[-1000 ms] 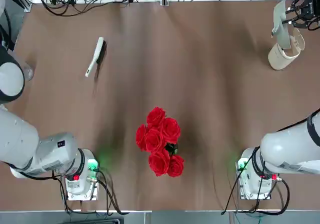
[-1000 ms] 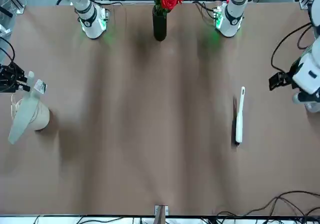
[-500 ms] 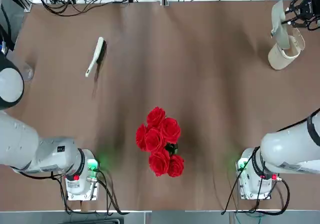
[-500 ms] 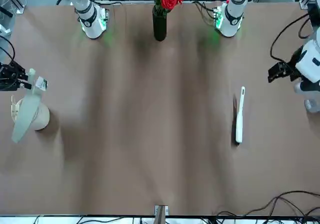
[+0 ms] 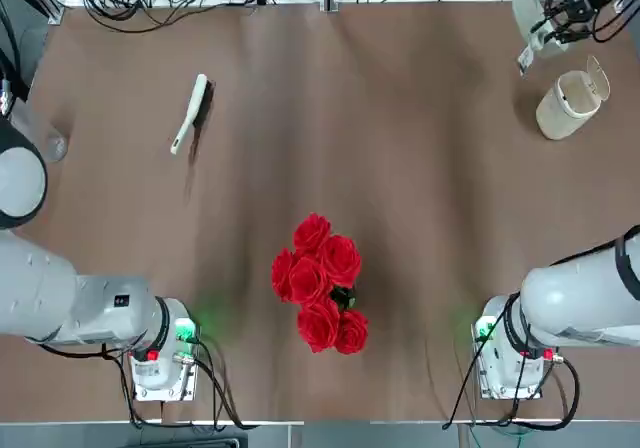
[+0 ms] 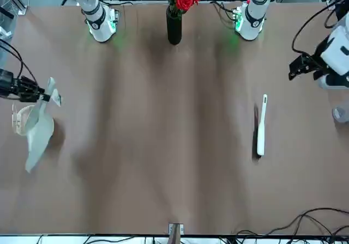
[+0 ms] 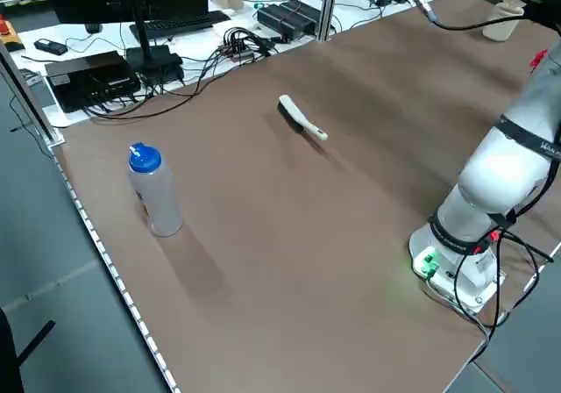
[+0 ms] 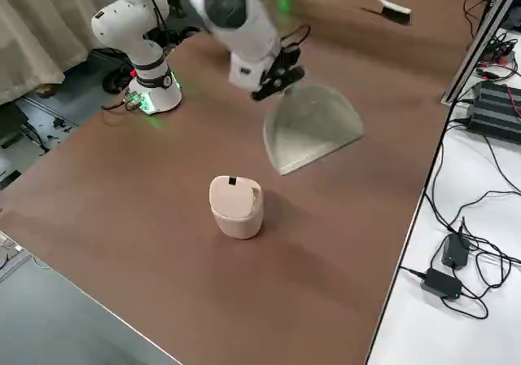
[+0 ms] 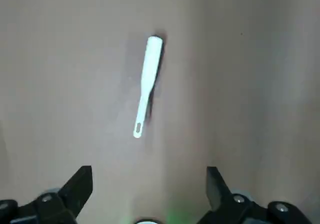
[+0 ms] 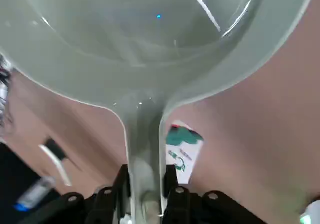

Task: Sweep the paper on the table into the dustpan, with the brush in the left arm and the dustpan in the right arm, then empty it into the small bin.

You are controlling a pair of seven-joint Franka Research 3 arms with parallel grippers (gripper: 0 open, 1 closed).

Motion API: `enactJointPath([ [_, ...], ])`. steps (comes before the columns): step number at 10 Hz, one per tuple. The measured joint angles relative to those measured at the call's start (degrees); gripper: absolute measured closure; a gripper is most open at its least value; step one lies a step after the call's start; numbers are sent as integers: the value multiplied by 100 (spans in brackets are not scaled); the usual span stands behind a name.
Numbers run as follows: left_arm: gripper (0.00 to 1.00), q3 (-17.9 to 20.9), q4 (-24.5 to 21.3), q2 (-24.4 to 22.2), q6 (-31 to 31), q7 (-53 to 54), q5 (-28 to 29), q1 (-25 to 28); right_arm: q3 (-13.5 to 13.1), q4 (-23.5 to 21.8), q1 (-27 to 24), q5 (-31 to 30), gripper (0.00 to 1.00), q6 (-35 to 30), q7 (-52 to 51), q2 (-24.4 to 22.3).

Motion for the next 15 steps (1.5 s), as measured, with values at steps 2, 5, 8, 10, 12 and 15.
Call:
enactJointPath([
  [2, 0, 210, 1, 0, 0, -93, 0, -266, 495, -28, 19, -541, 67, 264, -875, -32],
  [5, 0, 343, 99, -3, 0, -144, 0, -313, 1185, -234, 90, -1179, 67, 633, -2098, -32],
  [8, 0, 331, 116, -2, 0, -368, 0, -316, 1838, -353, 213, -2253, 67, 927, -3046, -33],
  [10, 0, 314, 147, -2, 0, -497, 0, -271, 2182, -591, 292, -2780, 67, 1291, -3815, -33],
  [12, 0, 264, 150, 1, 0, -498, 0, -233, 2483, -960, 337, -3320, 67, 1755, -4507, -32],
  [15, 0, 246, 149, 32, -1, -498, 0, -231, 2850, -1347, 378, -4265, 67, 2421, -5262, -25],
])
